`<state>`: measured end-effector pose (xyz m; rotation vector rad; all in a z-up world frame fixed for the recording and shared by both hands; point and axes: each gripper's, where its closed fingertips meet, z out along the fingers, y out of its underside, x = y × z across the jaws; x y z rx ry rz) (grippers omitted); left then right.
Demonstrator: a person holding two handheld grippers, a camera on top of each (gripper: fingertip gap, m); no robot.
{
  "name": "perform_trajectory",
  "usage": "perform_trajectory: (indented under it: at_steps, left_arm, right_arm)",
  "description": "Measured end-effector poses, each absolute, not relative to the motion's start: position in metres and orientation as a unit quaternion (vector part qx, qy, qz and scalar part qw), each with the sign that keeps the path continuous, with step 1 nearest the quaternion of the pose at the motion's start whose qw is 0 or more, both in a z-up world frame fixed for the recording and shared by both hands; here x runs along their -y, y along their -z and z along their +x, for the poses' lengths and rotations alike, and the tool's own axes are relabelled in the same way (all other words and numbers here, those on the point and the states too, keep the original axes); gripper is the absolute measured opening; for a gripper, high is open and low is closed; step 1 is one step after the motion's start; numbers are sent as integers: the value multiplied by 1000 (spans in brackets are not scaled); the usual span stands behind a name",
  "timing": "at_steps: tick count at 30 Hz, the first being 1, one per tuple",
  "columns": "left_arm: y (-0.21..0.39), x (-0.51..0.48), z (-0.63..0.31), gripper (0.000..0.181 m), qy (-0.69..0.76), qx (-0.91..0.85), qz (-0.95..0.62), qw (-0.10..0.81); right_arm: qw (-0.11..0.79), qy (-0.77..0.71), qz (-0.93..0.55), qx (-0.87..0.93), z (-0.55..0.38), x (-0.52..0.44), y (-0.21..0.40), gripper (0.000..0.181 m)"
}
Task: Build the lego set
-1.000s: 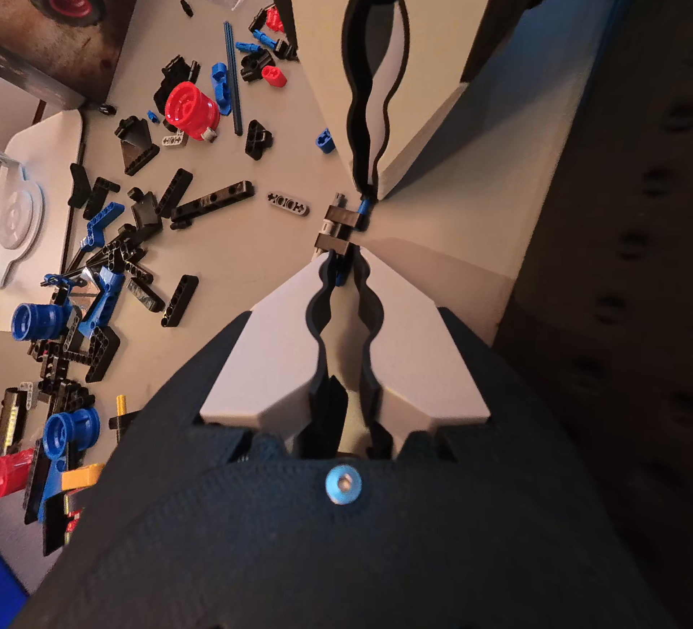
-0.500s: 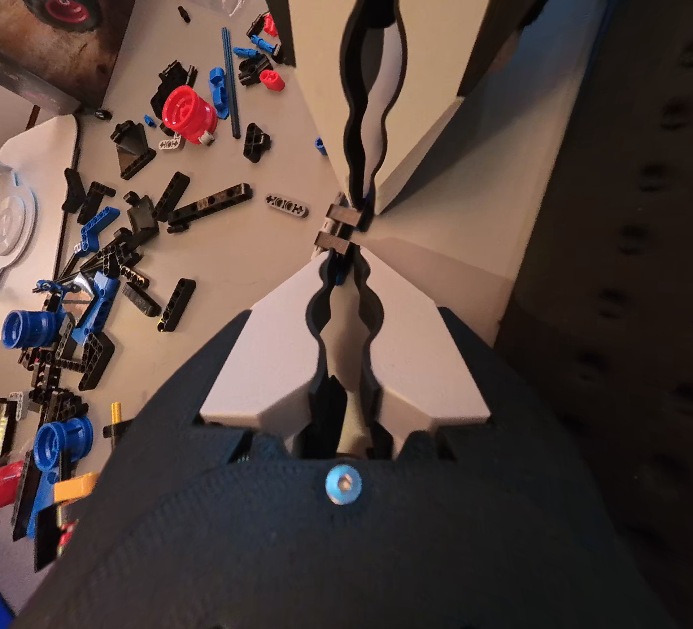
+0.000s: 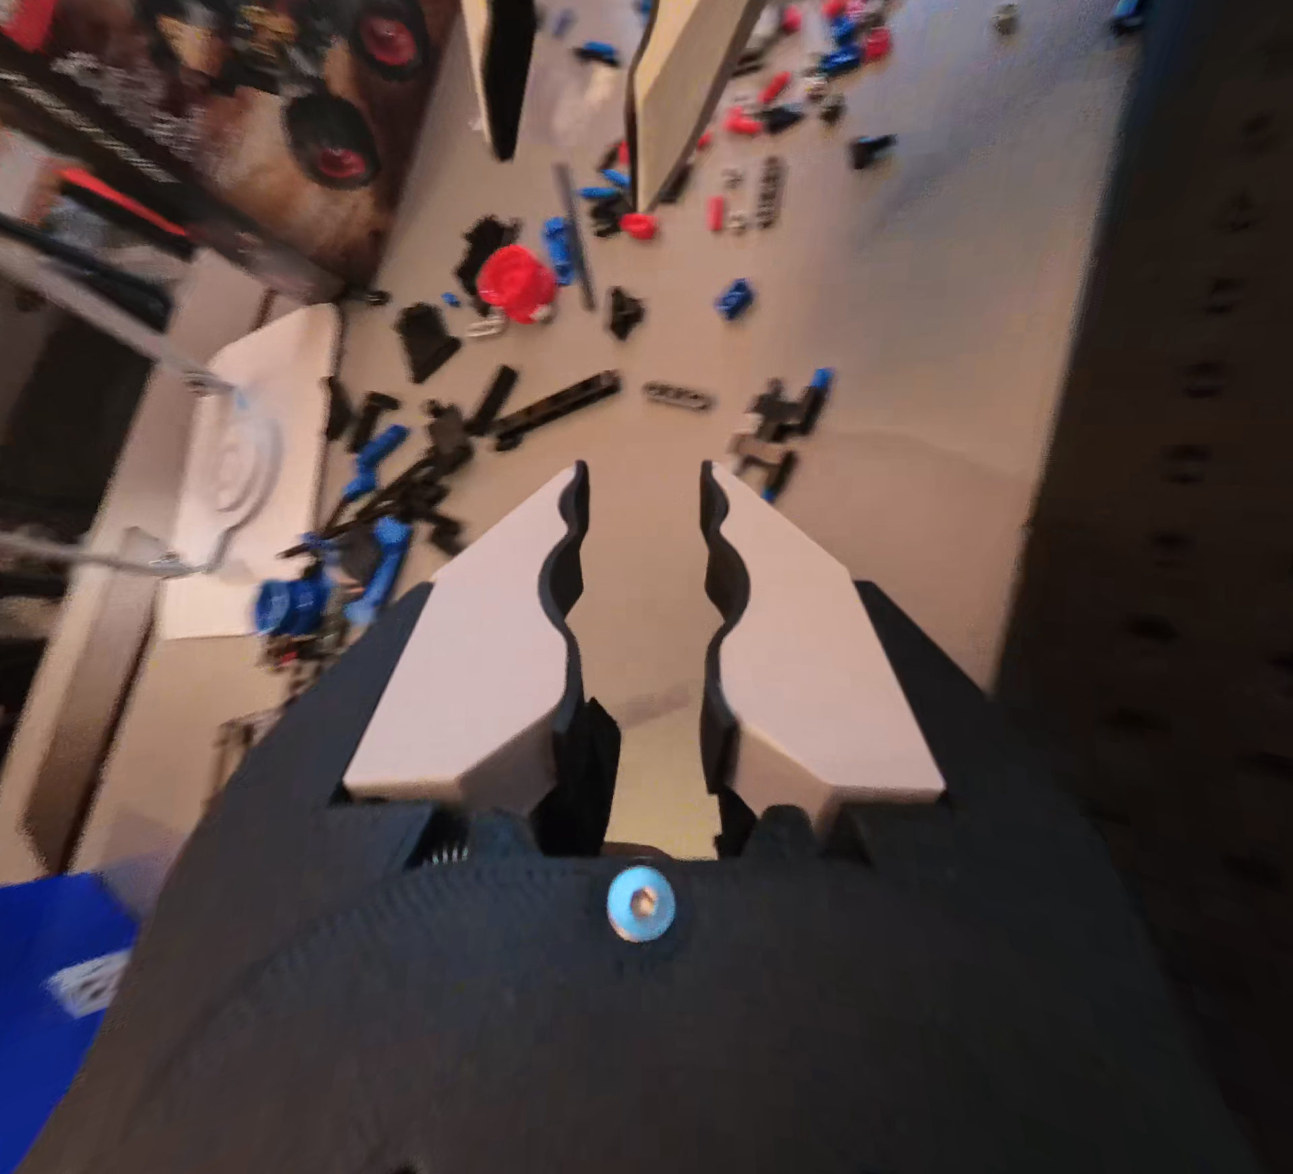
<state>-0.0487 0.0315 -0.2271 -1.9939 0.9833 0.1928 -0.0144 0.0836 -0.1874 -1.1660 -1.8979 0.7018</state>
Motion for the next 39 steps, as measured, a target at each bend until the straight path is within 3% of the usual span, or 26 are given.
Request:
perform_trajectory:
  at_steps: [6, 11, 20, 29, 35, 39]
  left_arm:
    - [130, -78, -136, 26, -194, -322, -773, 512]
    - [69, -131, -210, 29, -249, -257, -759, 544]
    - [81, -203, -280, 34, -230, -242, -787, 519]
    - [112, -211, -285, 34, -216, -240, -801, 505]
    - [105, -212, -288, 29, -232, -242, -789, 515]
    - [101, -210, -287, 32, -245, -251, -783, 513]
  right_arm:
    - [532, -185, -421, 711, -77, -162, 79, 50]
    - [574, -169, -460, 656, -139, -278, 10, 62]
    - [487, -183, -532, 668, -210, -410, 27, 80]
    - [495, -196, -526, 663, -217, -431, 44, 57]
    - [505, -174, -504, 679, -217, -422, 49, 26]
    - [523, -147, -483, 687, -215, -417, 45, 14]
